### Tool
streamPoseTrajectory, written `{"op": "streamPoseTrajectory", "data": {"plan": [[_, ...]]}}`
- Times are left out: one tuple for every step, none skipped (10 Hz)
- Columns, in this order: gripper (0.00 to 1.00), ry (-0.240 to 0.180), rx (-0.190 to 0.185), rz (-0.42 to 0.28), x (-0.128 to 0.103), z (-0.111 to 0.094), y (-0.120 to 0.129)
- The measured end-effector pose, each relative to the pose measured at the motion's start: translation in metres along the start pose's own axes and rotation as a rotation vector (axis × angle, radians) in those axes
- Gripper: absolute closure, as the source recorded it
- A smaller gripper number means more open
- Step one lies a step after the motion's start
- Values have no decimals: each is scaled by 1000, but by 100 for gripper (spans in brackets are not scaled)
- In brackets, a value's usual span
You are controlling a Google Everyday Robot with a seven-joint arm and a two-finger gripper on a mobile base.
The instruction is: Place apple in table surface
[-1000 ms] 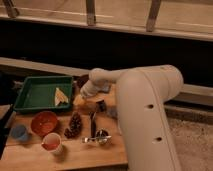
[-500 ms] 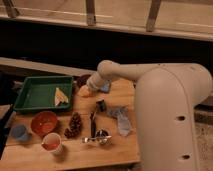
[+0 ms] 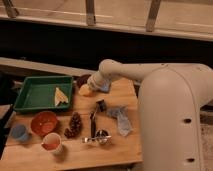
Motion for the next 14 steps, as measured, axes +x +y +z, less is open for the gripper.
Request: {"op": "streamPoseTrajectory", "data": {"plan": [[100,18,-13,9,10,14,-1],[100,33,-29,17,16,26,1],[100,46,-55,27,21,39,4],[100,56,-79,36,25,49,5],[100,74,-108,43,31,61,8],[100,85,-134,44,32,71,13],[99,87,-149,42,30,77,18],[91,97,-164,43,32,81,22],[83,101,-171,45,33,83,23],[73,104,-178,48,35,85,24],[63,110,-187,49,36,88,27],[54,115,-193,51,37,90,28],[44,120,-197,53,39,91,29],[33,123,-199,54,40,92,29]]}}
